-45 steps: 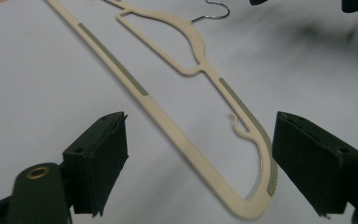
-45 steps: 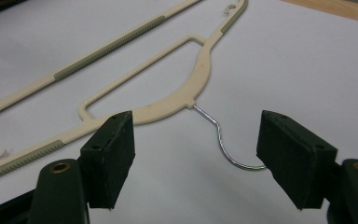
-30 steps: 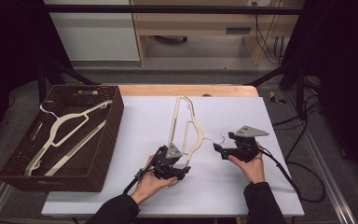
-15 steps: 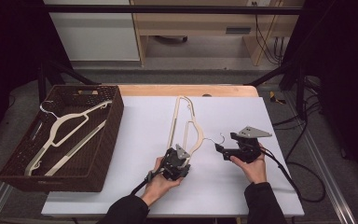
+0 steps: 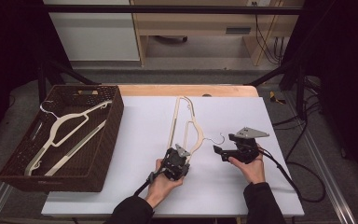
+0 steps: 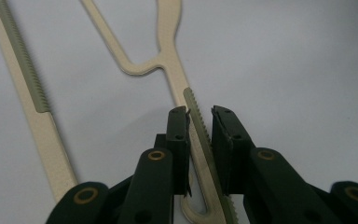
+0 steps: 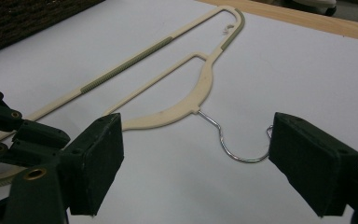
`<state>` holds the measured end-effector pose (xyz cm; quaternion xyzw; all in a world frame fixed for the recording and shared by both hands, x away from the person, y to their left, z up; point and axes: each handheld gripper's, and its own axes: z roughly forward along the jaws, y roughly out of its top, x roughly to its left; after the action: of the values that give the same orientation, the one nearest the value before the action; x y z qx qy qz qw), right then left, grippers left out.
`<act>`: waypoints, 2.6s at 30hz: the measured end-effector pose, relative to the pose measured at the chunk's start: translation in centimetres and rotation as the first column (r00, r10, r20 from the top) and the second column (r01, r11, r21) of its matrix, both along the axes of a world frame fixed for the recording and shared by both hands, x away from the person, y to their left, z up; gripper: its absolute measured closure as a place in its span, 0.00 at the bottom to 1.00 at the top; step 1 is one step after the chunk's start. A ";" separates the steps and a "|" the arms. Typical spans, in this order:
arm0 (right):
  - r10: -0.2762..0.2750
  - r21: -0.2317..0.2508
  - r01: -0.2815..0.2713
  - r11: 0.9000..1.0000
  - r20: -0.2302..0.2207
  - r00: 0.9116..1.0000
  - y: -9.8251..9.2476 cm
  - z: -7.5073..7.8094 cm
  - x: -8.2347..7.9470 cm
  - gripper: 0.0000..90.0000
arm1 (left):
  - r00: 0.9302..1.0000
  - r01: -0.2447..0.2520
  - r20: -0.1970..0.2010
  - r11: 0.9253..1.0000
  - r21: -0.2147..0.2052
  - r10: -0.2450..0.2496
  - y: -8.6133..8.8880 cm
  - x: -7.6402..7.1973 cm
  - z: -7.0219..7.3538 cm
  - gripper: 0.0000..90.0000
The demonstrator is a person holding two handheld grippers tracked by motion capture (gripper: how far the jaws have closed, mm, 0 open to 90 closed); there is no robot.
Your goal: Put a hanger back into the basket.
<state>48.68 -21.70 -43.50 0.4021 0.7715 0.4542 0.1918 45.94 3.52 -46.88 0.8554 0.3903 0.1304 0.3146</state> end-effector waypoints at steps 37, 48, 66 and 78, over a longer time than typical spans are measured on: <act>0.010 0.011 -0.010 1.000 0.011 1.000 -0.1 0.3 -0.5 0.19 | 0.996 0.068 -0.065 0.998 0.017 -0.066 7.0 -1.0 0.4 0.84; 0.036 0.001 -0.036 0.999 0.001 0.999 1.3 -0.1 -0.2 0.19 | 1.000 0.000 0.001 1.000 0.025 0.000 6.5 -2.1 -0.1 0.86; 0.099 -0.007 -0.100 0.995 -0.055 0.994 4.5 -1.8 1.9 0.30 | 0.998 0.016 0.067 1.000 -0.013 -0.015 8.7 -2.2 2.8 0.88; 0.100 -0.035 -0.108 0.994 -0.181 0.978 6.6 -4.0 3.3 0.72 | 0.998 0.018 0.059 1.000 -0.010 -0.017 8.9 -2.2 2.9 0.88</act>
<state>51.98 -15.10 -47.48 0.3961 0.8155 0.4084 0.1065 43.70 12.38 -44.03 0.8528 0.3741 0.1507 0.3318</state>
